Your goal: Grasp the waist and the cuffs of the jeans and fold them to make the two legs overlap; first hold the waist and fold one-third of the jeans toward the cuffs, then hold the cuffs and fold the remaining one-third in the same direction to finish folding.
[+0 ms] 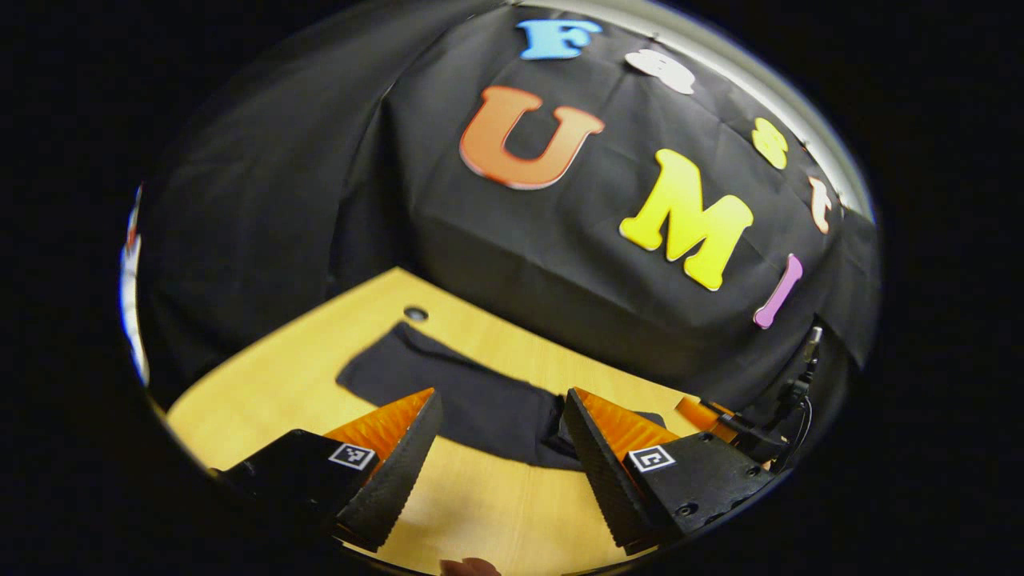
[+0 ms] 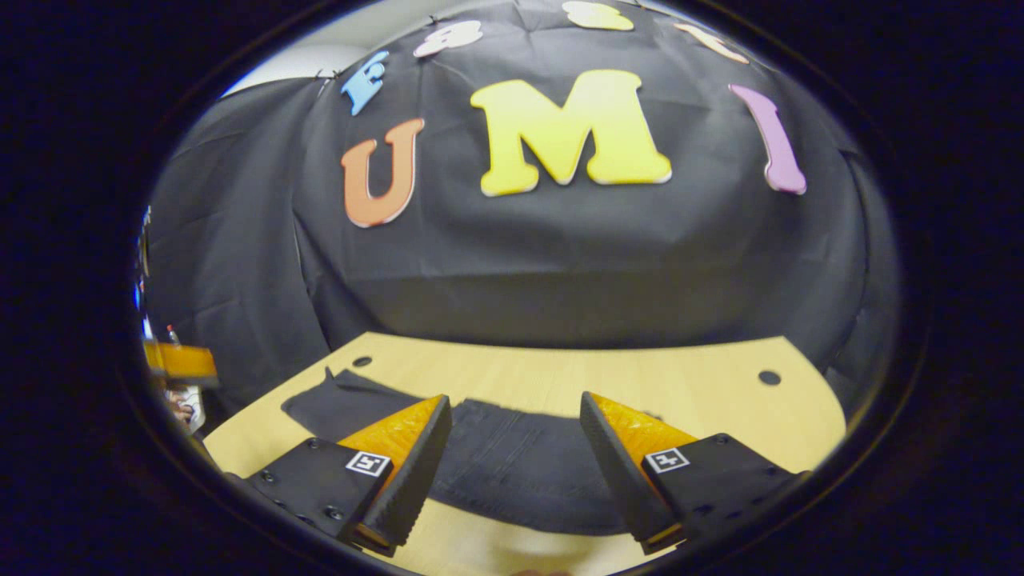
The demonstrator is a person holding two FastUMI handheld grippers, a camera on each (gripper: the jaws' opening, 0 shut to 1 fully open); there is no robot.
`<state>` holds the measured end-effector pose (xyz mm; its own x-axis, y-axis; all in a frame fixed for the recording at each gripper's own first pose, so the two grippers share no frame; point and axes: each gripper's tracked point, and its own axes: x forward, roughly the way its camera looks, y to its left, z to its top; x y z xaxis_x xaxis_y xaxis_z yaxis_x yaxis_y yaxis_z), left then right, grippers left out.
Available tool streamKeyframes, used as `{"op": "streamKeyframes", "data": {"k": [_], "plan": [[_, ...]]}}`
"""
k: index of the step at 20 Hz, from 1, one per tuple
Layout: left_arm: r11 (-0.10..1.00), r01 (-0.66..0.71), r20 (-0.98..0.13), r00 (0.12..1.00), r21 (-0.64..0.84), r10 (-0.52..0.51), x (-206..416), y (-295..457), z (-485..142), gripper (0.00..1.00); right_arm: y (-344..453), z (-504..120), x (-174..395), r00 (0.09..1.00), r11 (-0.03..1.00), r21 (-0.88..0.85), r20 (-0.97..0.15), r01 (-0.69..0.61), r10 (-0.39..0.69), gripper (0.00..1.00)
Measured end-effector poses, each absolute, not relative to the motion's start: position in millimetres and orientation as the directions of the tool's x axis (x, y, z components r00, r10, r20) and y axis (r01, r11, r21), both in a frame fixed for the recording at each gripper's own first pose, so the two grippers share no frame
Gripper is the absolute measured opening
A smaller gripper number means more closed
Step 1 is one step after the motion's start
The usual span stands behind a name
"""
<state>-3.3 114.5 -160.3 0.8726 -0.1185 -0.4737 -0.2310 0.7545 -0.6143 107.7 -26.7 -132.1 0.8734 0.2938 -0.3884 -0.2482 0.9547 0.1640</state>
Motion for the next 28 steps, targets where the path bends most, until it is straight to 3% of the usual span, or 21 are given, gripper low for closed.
{"op": "streamKeyframes", "data": {"k": [2,3,4,5,9,10,13,14,15,17,18,19,21,22,24,28], "plan": [[0.602,-0.348,-0.505,0.857,-0.718,-0.106,-1.1,125.5,-188.4,0.99,-40.3,-98.8,114.7,0.900,0.959,0.146,-0.333,-0.244,0.279,0.99],[0.538,-0.400,-0.518,0.852,-0.742,-0.081,1.7,136.3,-198.0,0.99,-48.1,-84.0,118.1,0.913,0.962,0.140,-0.308,-0.235,0.268,0.94],[0.491,-0.441,-0.537,0.841,-0.752,-0.066,7.9,147.8,-212.8,0.99,-55.8,-69.7,118.2,0.923,0.965,0.134,-0.286,-0.226,0.256,0.99],[0.445,-0.474,-0.552,0.832,-0.760,-0.057,10.0,155.3,-222.2,0.99,-62.2,-56.2,118.9,0.931,0.966,0.136,-0.268,-0.219,0.248,0.94],[0.214,-0.515,-0.531,0.847,-0.830,-0.020,25.6,174.2,-237.1,0.99,-86.1,-12.6,124.6,0.960,0.976,0.083,-0.179,-0.203,0.215,0.99],[0.182,-0.528,-0.538,0.843,-0.829,-0.008,28.0,177.7,-242.4,0.99,-95.7,-8.9,123.8,0.966,0.981,0.054,-0.171,-0.187,0.194,0.94],[0.080,-0.560,-0.563,0.826,-0.824,-0.011,35.1,194.3,-266.5,0.99,-123.0,-9.0,119.1,0.969,0.987,0.075,-0.194,-0.140,0.152,0.99],[0.050,-0.571,-0.572,0.820,-0.819,-0.009,35.9,193.1,-274.9,0.99,-132.6,-3.7,118.3,0.973,0.989,0.084,-0.188,-0.119,0.133,0.94],[0.022,-0.583,-0.583,0.812,-0.812,-0.004,36.8,197.8,-282.5,0.98,-142.6,0.5,117.5,0.977,0.992,0.078,-0.182,-0.098,0.111,1.00],[-0.014,-0.605,-0.605,0.796,-0.796,-0.008,42.5,199.1,-292.4,0.99,-160.1,7.6,115.4,0.983,0.996,0.061,-0.165,-0.066,0.075,0.94],[-0.032,-0.595,-0.595,0.803,-0.803,-0.009,49.2,201.2,-291.6,0.99,-168.3,8.1,116.5,0.985,0.997,0.054,-0.165,-0.051,0.059,0.99],[-0.040,-0.587,-0.588,0.809,-0.808,-0.006,56.7,202.3,-290.7,0.98,-176.4,7.4,116.0,0.984,0.998,0.050,-0.171,-0.033,0.041,0.94],[-0.036,-0.580,-0.579,0.815,-0.814,-0.016,71.2,201.9,-295.7,0.96,-191.4,6.4,115.8,0.983,0.999,0.051,-0.184,0.002,0.008,0.99],[-0.036,-0.576,-0.576,0.817,-0.817,-0.022,78.9,202.2,-296.1,1.00,-196.5,4.0,115.6,0.982,0.999,0.052,-0.191,0.014,-0.003,1.00],[-0.039,-0.567,-0.566,0.824,-0.823,-0.031,94.3,201.1,-297.3,0.95,-208.3,3.4,114.8,0.980,0.998,0.050,-0.197,0.038,-0.027,0.99],[-0.136,-0.519,-0.522,0.853,-0.844,-0.015,120.3,205.8,-296.2,0.95,-223.4,4.6,116.5,0.976,0.996,0.052,-0.209,0.068,-0.055,1.00]]}}
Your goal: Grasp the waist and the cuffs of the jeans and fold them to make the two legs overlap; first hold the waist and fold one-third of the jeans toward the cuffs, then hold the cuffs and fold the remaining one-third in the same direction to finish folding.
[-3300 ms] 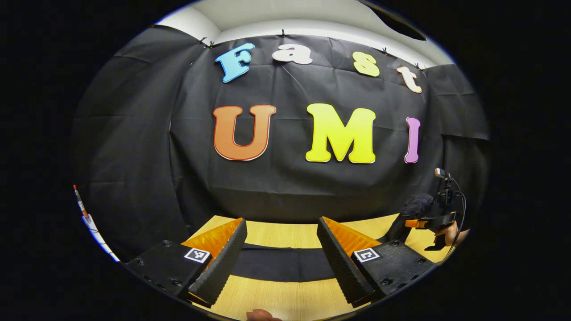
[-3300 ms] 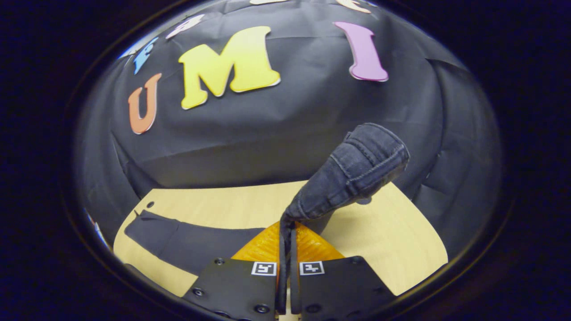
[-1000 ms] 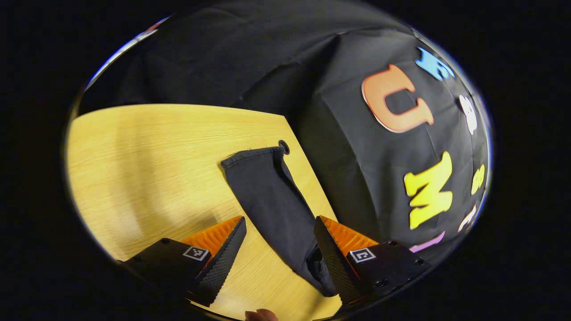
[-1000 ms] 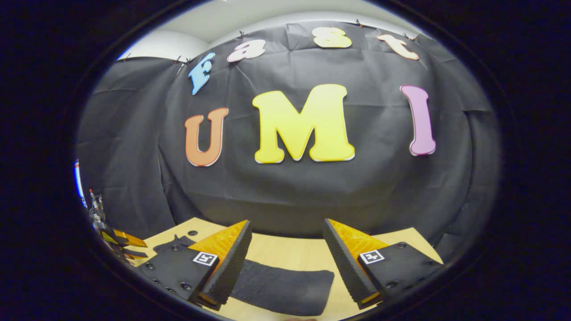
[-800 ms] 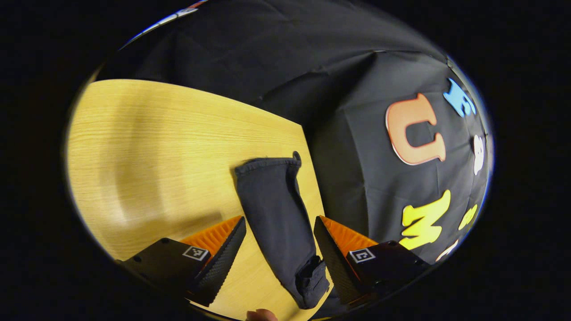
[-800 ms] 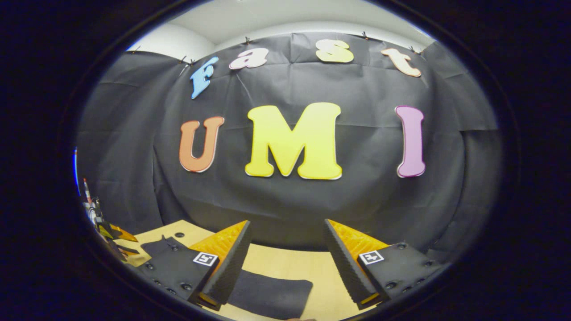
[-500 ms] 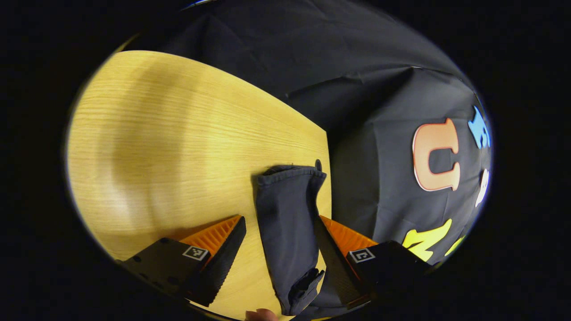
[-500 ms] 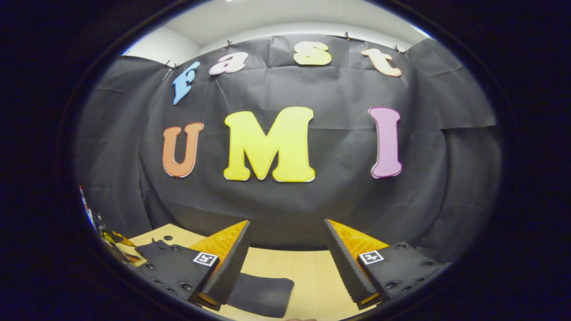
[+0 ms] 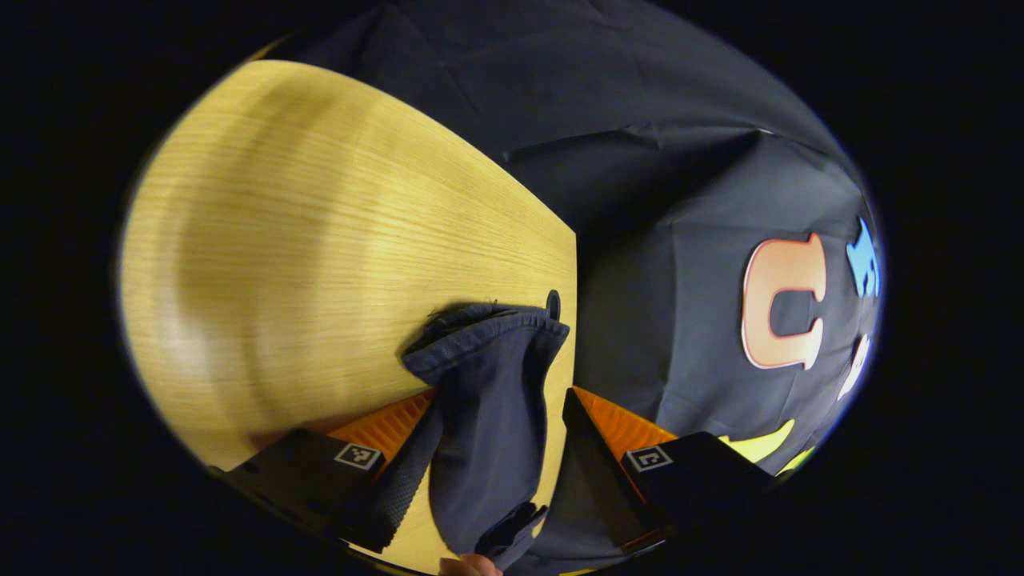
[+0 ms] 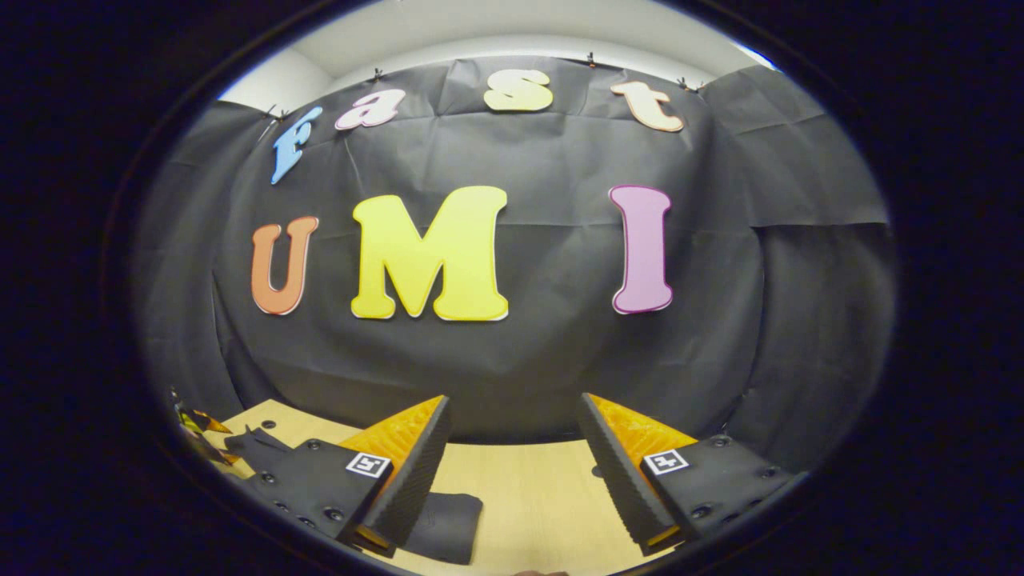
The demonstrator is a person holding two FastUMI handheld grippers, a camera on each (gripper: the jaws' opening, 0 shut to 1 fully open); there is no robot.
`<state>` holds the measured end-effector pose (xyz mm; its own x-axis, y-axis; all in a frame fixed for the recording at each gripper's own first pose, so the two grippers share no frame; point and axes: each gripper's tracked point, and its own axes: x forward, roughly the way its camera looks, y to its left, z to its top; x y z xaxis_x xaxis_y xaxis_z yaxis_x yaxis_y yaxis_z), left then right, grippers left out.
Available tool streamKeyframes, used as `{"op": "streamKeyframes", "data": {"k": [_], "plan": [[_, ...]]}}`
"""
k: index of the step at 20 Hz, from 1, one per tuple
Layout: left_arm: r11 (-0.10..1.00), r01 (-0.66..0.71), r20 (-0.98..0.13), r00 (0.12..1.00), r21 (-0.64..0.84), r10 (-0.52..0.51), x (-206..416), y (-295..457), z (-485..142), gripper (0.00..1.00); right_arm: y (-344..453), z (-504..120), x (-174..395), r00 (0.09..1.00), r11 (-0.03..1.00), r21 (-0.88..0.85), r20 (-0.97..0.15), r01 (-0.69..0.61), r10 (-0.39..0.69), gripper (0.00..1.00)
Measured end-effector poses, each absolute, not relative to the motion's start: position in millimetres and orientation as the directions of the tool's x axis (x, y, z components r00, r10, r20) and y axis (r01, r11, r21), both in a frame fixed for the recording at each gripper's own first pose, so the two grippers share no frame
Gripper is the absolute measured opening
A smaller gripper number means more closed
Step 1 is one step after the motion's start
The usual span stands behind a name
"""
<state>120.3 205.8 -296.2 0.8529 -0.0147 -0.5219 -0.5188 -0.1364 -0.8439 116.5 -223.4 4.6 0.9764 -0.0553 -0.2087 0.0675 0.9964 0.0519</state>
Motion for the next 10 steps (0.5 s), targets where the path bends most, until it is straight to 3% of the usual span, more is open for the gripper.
{"op": "streamKeyframes", "data": {"k": [2,3,5,6,7,8,10], "plan": [[-0.153,-0.503,-0.509,0.861,-0.850,0.002,128.3,205.4,-300.0,1.00,-228.5,7.0,118.5,0.976,0.996,0.052,-0.207,0.075,-0.063,0.98],[-0.155,-0.492,-0.499,0.866,-0.857,0.012,131.9,205.9,-300.7,0.87,-231.3,8.0,118.8,0.976,0.996,0.052,-0.208,0.079,-0.066,0.99],[-0.175,-0.481,-0.490,0.871,-0.859,0.015,138.6,206.2,-303.0,0.84,-235.0,6.4,117.8,0.974,0.996,0.048,-0.214,0.081,-0.069,1.00],[-0.194,-0.475,-0.486,0.874,-0.858,0.006,140.5,205.2,-304.5,0.89,-237.6,5.8,117.2,0.973,0.996,0.044,-0.219,0.083,-0.071,1.00],[-0.220,-0.469,-0.479,0.878,-0.855,-0.011,141.3,202.1,-307.0,0.71,-238.7,5.7,116.7,0.972,0.996,0.044,-0.222,0.083,-0.071,0.97],[-0.245,-0.489,-0.498,0.867,-0.837,-0.028,140.2,199.4,-315.1,0.66,-240.5,5.0,116.9,0.971,0.995,0.046,-0.226,0.084,-0.072,0.94],[-0.240,-0.521,-0.529,0.848,-0.819,-0.034,134.4,198.8,-322.0,0.18,-241.0,5.0,117.7,0.971,0.995,0.048,-0.229,0.085,-0.072,0.94]]}}
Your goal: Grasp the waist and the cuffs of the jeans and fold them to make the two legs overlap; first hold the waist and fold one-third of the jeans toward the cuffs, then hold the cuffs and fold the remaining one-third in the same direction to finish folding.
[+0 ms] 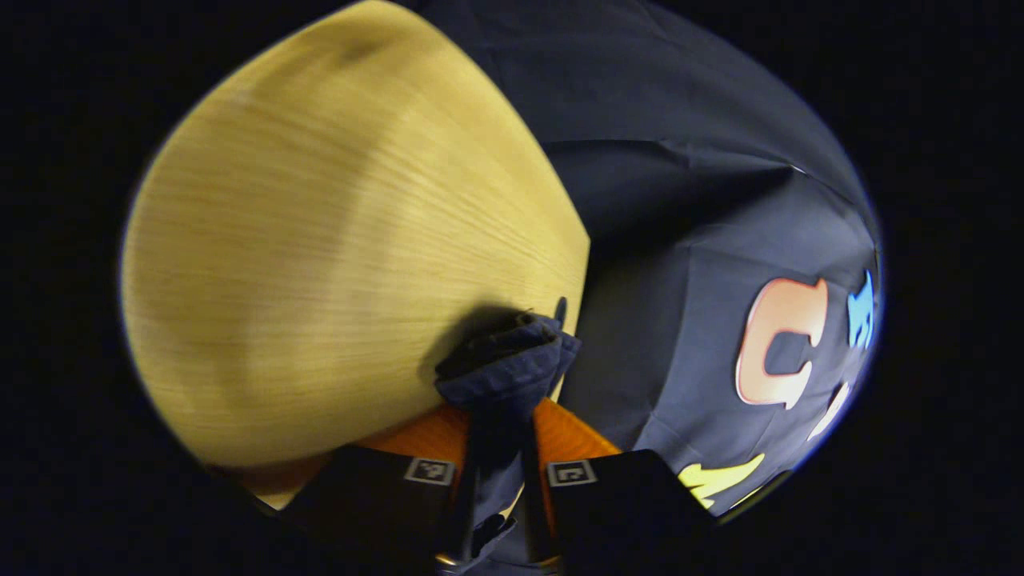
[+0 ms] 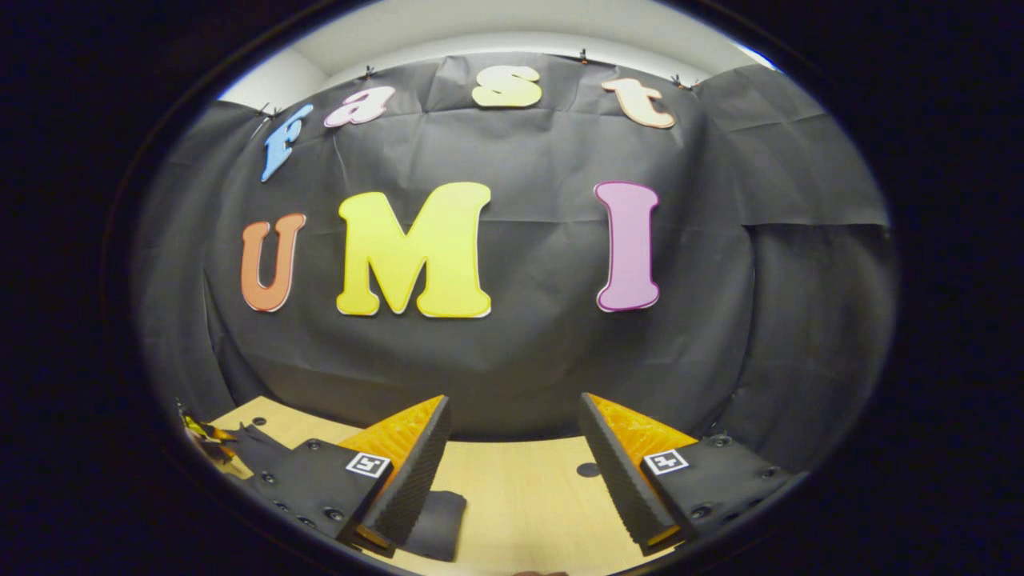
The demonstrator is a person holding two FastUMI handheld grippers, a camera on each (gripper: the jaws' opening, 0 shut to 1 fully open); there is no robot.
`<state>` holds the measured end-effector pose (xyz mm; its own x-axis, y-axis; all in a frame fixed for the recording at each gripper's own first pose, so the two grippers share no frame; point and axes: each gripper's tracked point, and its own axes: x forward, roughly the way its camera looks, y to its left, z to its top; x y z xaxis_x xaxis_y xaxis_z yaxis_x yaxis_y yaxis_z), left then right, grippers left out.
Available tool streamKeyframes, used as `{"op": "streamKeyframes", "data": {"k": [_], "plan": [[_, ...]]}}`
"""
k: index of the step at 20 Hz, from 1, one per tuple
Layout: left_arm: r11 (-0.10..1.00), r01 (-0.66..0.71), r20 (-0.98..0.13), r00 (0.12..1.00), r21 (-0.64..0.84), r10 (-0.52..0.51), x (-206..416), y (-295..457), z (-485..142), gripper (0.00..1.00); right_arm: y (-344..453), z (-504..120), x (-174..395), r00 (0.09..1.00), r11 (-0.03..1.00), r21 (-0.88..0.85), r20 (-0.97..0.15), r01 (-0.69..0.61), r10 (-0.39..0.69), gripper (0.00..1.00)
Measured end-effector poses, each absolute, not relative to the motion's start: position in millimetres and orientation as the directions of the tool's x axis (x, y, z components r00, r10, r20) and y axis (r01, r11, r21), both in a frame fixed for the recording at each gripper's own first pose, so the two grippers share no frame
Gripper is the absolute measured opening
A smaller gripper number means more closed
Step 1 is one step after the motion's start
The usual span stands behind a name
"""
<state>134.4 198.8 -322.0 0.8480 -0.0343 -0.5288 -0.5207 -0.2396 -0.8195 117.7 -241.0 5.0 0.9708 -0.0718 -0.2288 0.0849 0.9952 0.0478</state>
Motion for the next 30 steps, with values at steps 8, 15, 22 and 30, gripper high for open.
{"op": "streamKeyframes", "data": {"k": [8,15,22,30], "plan": [[0.229,-0.502,-0.515,0.857,-0.834,0.002,126.0,190.0,-251.5,0.08,-238.7,9.8,114.6,0.973,0.995,0.067,-0.225,0.069,-0.052,0.94],[0.561,-0.331,-0.418,0.908,-0.758,-0.029,153.4,143.4,-156.2,0.08,-234.1,16.3,106.7,0.976,0.996,0.066,-0.213,0.055,-0.040,0.94],[0.788,-0.047,-0.318,0.928,-0.613,-0.193,179.7,41.1,-80.6,0.07,-237.9,7.0,87.4,0.971,0.993,0.087,-0.233,0.074,-0.051,0.98],[0.831,0.144,-0.288,0.895,-0.538,-0.342,178.8,-74.6,-63.6,0.07,-260.9,0.8,68.0,0.963,0.988,0.087,-0.249,0.125,-0.100,0.94]]}}
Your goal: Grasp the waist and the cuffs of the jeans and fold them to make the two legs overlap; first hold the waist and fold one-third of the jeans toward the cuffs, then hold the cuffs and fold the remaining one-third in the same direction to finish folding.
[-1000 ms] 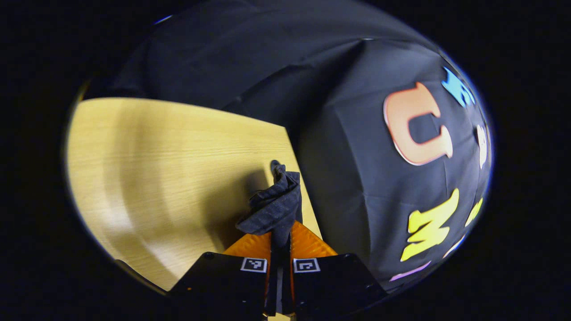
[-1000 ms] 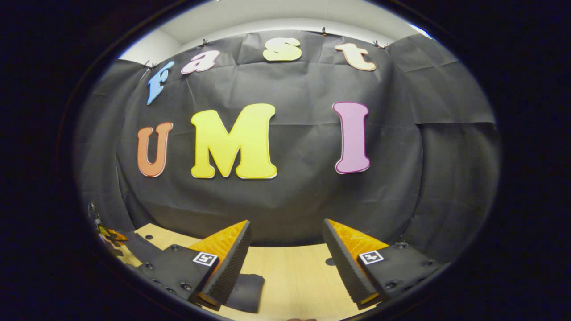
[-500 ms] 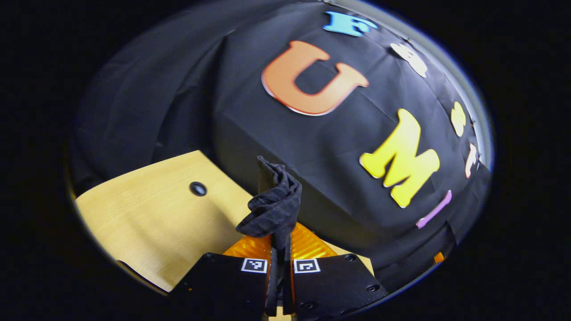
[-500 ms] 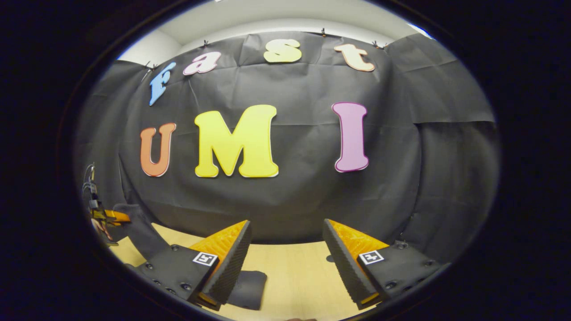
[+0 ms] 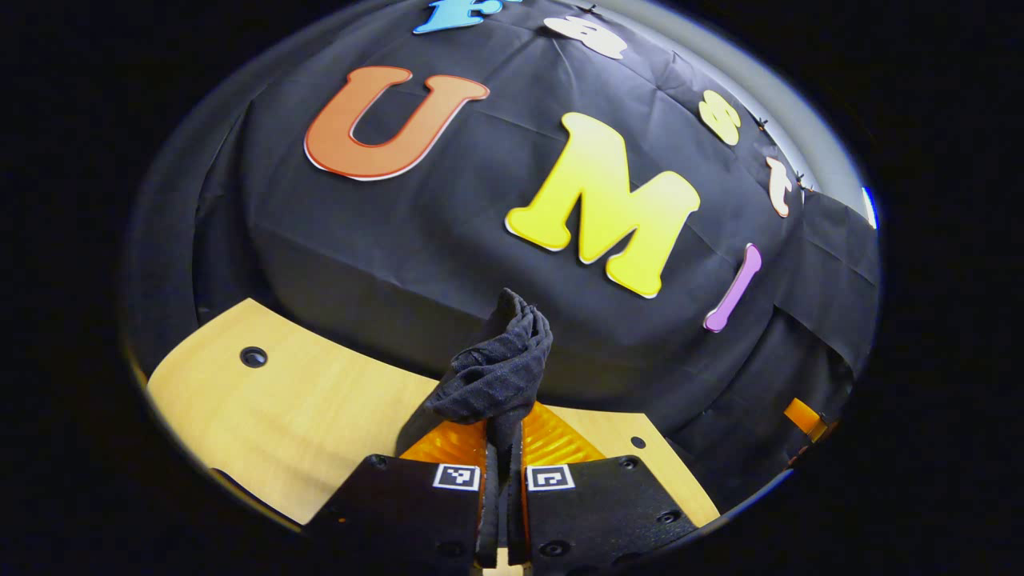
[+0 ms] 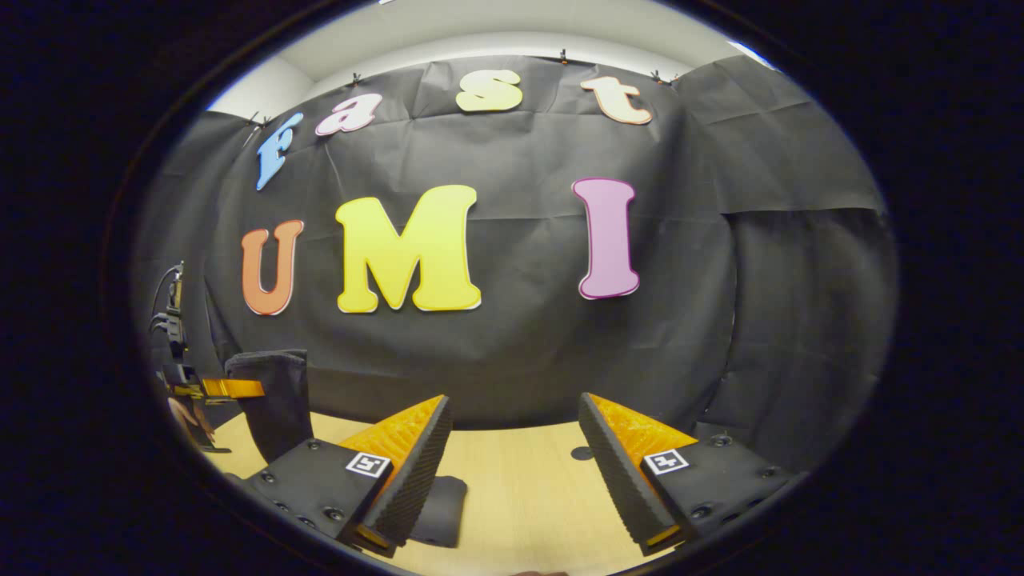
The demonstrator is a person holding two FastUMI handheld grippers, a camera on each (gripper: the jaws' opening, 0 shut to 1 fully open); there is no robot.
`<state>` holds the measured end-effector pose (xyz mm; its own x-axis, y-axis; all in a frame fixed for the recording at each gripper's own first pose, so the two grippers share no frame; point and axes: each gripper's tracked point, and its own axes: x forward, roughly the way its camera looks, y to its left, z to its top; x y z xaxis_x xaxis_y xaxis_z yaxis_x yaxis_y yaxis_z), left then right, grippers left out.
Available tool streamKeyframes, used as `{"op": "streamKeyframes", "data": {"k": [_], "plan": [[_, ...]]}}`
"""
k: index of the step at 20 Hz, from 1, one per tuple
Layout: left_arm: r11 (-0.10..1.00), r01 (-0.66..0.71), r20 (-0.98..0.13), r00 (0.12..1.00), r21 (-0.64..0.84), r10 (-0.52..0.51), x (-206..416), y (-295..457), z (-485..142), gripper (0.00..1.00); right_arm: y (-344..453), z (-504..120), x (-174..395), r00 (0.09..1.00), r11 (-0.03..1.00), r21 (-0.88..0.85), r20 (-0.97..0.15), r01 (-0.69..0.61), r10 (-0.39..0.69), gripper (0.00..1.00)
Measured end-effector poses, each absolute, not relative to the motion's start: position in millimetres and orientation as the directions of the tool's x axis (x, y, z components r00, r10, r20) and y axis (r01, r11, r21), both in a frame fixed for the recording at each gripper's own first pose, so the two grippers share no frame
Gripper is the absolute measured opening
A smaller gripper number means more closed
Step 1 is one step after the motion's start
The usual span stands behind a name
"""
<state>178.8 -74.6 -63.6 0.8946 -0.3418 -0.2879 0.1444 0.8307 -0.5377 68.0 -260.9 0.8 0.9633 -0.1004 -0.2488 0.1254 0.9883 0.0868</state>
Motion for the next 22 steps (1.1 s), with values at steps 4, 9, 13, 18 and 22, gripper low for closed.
{"op": "streamKeyframes", "data": {"k": [4,9,13,18,22], "plan": [[0.823,0.196,-0.305,0.863,-0.533,-0.403,171.7,-138.2,-81.6,0.08,-265.6,-8.8,60.1,0.956,0.985,0.097,-0.271,0.140,-0.109,0.99],[0.833,0.267,-0.374,0.798,-0.484,-0.473,156.2,-208.2,-129.0,0.07,-273.3,-15.5,57.3,0.951,0.986,0.084,-0.287,0.144,-0.114,0.94],[0.854,0.309,-0.454,0.744,-0.418,-0.491,133.4,-243.3,-175.5,0.07,-278.1,-27.1,62.8,0.946,0.989,0.066,-0.308,0.129,-0.103,0.94],[0.875,0.317,-0.523,0.708,-0.365,-0.475,119.7,-260.4,-217.9,0.07,-281.6,-39.5,81.4,0.943,0.991,0.084,-0.326,0.105,-0.072,0.94],[0.881,0.361,-0.540,0.696,-0.307,-0.474,112.4,-270.8,-235.0,0.12,-278.4,-42.8,91.5,0.945,0.993,0.085,-0.325,0.078,-0.047,0.94]]}}
